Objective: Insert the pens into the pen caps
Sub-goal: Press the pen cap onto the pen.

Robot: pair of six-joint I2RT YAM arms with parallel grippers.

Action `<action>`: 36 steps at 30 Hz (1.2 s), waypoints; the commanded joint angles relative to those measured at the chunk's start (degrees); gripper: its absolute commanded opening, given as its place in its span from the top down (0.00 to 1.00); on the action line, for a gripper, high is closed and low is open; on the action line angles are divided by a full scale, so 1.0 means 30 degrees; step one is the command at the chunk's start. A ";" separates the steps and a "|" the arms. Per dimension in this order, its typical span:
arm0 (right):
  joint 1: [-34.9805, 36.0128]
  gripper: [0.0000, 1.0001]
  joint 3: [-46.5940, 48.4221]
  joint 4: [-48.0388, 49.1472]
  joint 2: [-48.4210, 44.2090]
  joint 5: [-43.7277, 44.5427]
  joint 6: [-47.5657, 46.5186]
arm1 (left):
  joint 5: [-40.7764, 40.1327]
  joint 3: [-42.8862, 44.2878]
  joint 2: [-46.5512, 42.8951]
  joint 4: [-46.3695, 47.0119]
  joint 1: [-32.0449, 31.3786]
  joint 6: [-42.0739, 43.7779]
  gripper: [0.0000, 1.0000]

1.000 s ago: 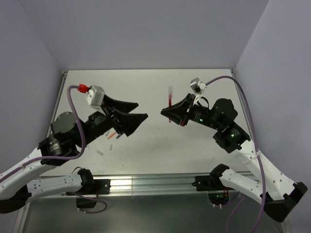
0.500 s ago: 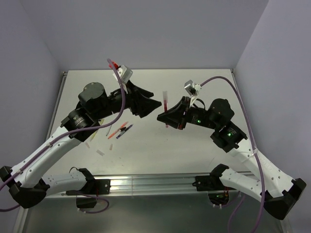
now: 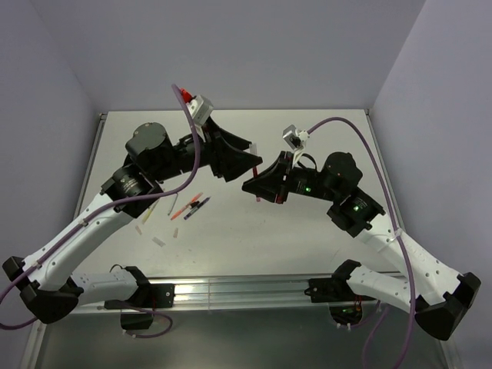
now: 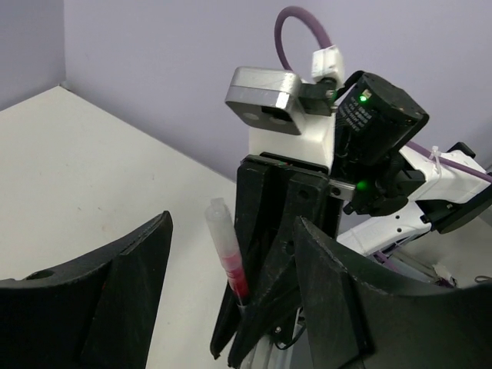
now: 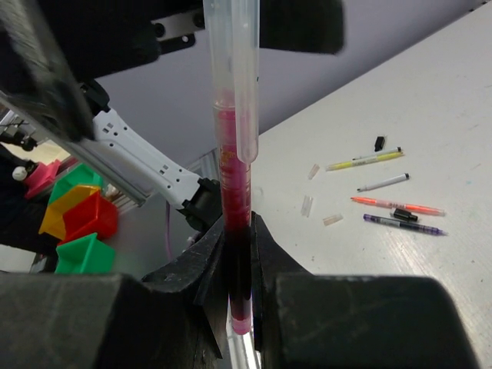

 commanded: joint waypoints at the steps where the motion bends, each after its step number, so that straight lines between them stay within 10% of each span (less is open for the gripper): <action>1: 0.0379 1.00 0.1263 0.0771 -0.0021 -0.0018 -0.0219 | 0.0470 0.0722 0.0172 0.1032 0.0105 -0.0123 0.31; 36: 0.1113 1.00 0.1821 -0.0196 0.0419 0.0920 -0.1186 | 0.2229 0.0371 0.0524 0.1708 0.0281 -0.1119 0.66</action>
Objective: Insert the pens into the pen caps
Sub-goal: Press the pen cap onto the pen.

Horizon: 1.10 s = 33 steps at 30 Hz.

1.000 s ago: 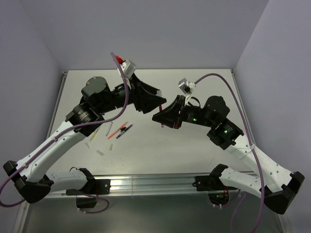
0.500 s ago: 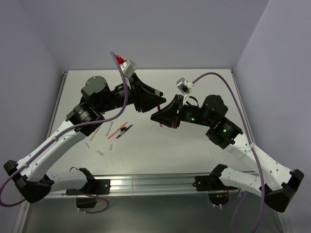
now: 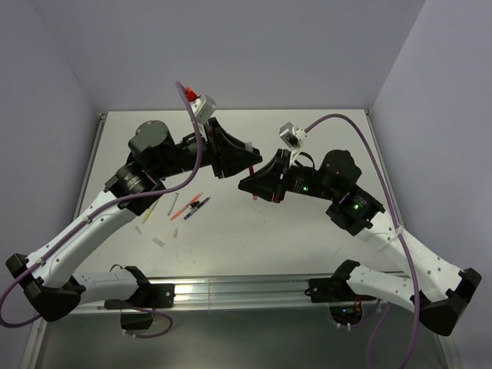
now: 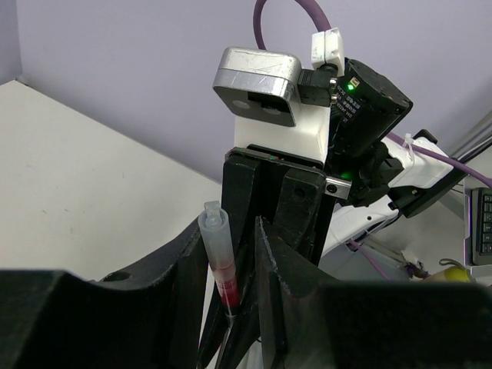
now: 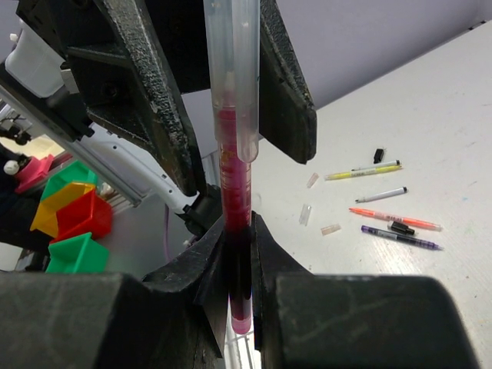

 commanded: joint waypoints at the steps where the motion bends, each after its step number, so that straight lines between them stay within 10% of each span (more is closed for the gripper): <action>1: 0.0144 1.00 0.0648 0.0270 -0.0011 0.0176 -0.0406 | 0.0334 0.0327 -0.0059 0.1037 0.0070 -0.0026 0.66; 13: 0.0143 1.00 0.0531 0.0153 0.0019 0.0234 -0.0524 | 0.0479 0.0297 0.0087 0.1682 0.0187 -0.0085 0.68; 20: 0.0115 1.00 0.0560 0.0124 0.0048 0.0234 -0.0582 | 0.1006 0.0210 0.0146 0.1682 0.0187 -0.0143 1.00; 33: 0.0144 1.00 0.1848 -0.1399 -0.0128 0.6122 -0.0759 | 0.0159 -0.3129 -0.1289 0.1800 0.0129 -0.0027 1.00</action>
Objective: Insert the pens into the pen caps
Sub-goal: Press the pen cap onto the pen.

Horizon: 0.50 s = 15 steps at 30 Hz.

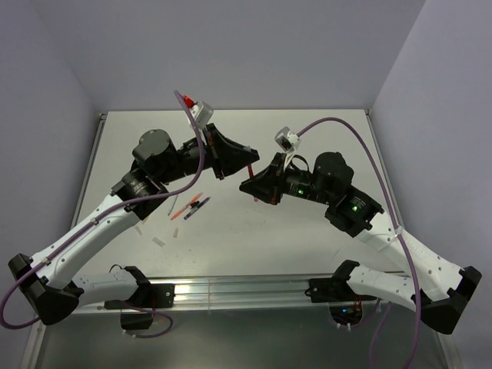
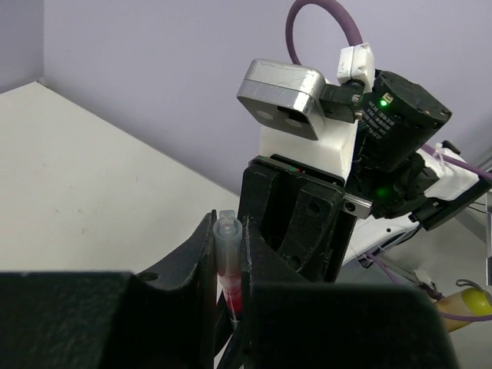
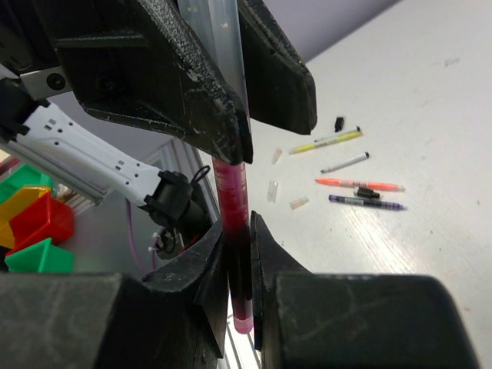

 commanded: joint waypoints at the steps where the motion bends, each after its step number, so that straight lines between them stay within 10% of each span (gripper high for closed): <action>1: -0.0315 1.00 0.1907 0.0771 -0.0026 0.3827 0.0414 | 0.0371 -0.1045 -0.0976 -0.0729 -0.0265 0.0455 1.00; 15: -0.0228 1.00 0.4251 0.0361 0.1410 0.6522 0.0503 | -0.3819 -0.2278 -0.0977 -0.1198 -0.2285 0.0573 1.00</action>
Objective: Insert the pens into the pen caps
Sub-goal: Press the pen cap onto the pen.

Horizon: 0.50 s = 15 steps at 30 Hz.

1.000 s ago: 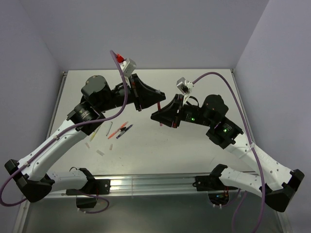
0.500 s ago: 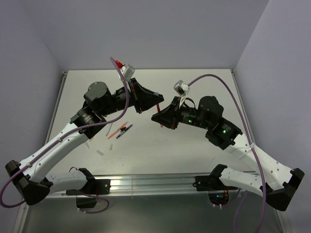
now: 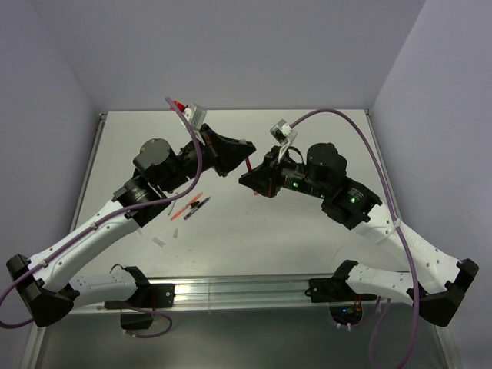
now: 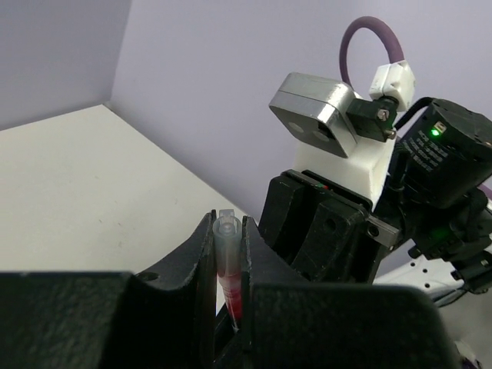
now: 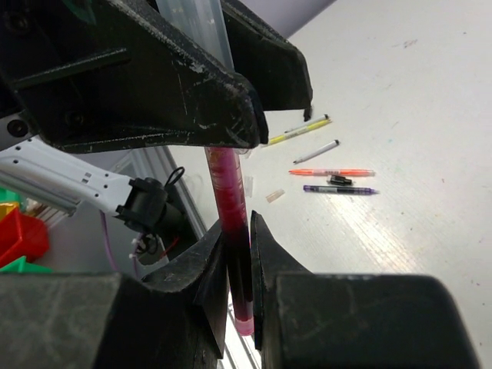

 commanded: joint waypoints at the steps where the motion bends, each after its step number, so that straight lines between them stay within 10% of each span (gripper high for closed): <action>1: -0.0483 1.00 0.2204 0.3042 0.0099 0.4631 0.0846 | 0.0805 -0.0909 -0.0169 -0.2327 -0.1361 0.0521 1.00; 15: 0.0074 1.00 0.4372 0.2486 0.1651 0.7532 -0.0355 | -0.2594 -0.1554 0.0359 -0.3675 -0.2943 -0.0357 1.00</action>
